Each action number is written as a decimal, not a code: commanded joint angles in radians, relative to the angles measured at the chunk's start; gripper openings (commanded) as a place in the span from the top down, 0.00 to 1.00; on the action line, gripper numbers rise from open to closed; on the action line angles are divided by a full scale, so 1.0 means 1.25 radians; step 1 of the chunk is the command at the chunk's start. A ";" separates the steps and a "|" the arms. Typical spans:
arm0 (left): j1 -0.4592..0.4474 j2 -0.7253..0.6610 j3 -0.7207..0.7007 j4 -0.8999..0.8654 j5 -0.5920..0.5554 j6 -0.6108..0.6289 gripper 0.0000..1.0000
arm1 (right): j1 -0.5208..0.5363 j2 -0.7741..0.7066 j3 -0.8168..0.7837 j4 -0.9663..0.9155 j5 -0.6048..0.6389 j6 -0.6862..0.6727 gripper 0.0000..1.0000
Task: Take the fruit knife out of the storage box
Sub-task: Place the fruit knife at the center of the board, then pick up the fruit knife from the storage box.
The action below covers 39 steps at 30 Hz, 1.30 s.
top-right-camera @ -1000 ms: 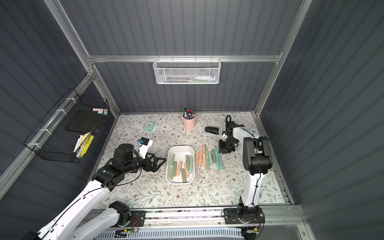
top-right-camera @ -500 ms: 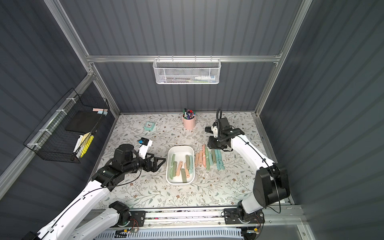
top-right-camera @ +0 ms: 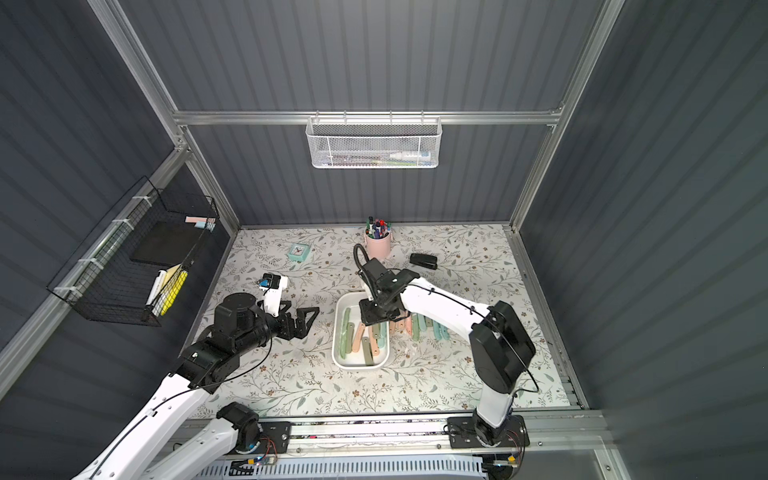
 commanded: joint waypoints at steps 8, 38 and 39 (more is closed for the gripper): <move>0.004 0.028 0.009 -0.020 0.047 -0.005 0.00 | 0.031 0.172 0.138 -0.106 0.033 0.118 0.56; 0.004 0.020 0.005 -0.012 0.051 -0.005 0.01 | 0.036 0.352 0.262 -0.186 0.007 0.143 0.61; 0.004 0.019 0.006 -0.012 0.052 -0.005 0.00 | 0.036 0.355 0.267 -0.191 0.017 0.145 0.63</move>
